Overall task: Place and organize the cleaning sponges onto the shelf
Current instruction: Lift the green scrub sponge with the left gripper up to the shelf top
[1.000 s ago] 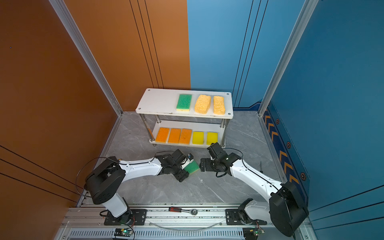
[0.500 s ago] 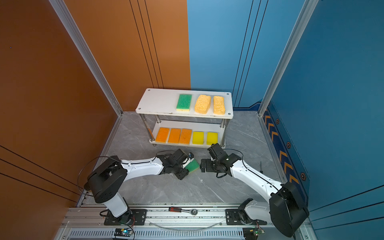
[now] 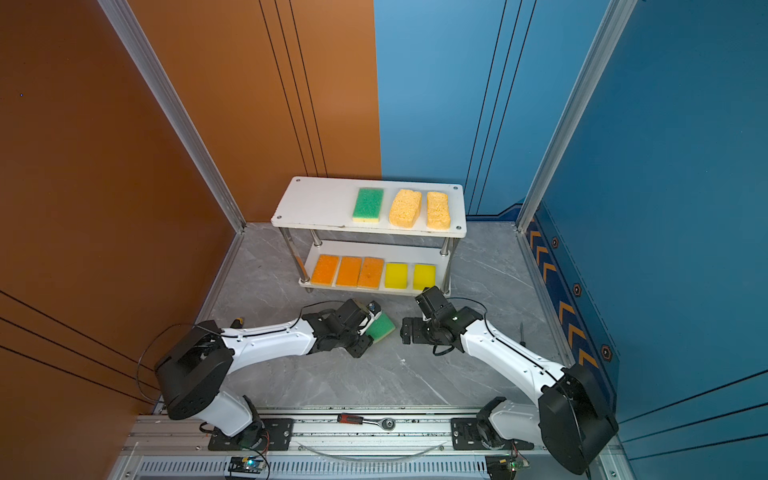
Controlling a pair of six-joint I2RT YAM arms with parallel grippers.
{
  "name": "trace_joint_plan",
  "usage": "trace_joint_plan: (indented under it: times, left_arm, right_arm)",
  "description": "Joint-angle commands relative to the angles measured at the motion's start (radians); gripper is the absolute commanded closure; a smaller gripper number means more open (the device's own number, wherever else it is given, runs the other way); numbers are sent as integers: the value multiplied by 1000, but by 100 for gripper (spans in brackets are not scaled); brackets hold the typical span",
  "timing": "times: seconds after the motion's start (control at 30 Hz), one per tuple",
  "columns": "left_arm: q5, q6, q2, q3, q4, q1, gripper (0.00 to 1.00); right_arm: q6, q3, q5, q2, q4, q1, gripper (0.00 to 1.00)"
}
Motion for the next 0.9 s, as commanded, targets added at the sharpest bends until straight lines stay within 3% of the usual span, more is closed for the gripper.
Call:
trace_joint_plan:
  times: [0.0,0.23,0.43,0.63,0.87]
  left_arm:
    - [-6,-23,-64,-15,-15,-3,41]
    - [-95,-50,-215,83,-255,-7,42]
    - [-124,-46,-423,143,-349,-18,41]
    - [-266,-64,-600,232,-416,-24,39]
    - [-392,-46,-622,439,-452,2,38]
  right_arm:
    - [8,2,-11,16,11,-8,0]
    - [10,14,-16,41,12,-10,0]
    - [4,32,-29,75,12,-10,0]
    - [4,45,-38,104,17,-11,0]
    - [4,62,-43,133,21,-5,0]
